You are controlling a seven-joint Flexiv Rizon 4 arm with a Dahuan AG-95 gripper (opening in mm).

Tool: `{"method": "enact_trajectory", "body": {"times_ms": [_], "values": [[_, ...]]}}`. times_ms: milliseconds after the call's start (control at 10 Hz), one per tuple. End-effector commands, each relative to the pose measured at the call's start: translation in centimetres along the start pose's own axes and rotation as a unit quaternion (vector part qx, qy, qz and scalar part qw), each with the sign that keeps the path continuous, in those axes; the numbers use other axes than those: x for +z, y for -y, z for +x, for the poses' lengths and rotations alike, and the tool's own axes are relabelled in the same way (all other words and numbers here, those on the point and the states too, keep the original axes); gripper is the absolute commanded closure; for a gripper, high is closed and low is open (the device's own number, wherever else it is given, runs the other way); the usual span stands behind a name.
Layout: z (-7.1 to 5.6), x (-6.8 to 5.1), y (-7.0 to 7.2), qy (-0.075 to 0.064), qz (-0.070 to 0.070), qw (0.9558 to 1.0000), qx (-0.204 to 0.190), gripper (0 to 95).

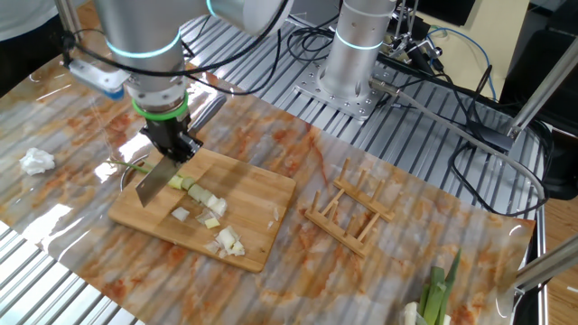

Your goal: Chop the scallions

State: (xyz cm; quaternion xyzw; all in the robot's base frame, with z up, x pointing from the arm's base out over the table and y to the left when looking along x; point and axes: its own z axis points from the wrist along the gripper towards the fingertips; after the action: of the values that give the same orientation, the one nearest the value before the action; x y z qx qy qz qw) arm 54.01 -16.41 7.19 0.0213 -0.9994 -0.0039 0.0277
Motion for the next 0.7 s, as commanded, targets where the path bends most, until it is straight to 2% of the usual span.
{"method": "enact_trajectory", "body": {"times_ms": [100,400,700], "values": [[0.2,-0.6,0.3,-0.001,0.001,1.0,-0.001,95.0],[0.3,-0.6,0.3,-0.001,0.0,1.0,0.0,95.0],[-0.1,3.0,-0.4,0.008,-0.002,1.0,-0.002,95.0]]}}
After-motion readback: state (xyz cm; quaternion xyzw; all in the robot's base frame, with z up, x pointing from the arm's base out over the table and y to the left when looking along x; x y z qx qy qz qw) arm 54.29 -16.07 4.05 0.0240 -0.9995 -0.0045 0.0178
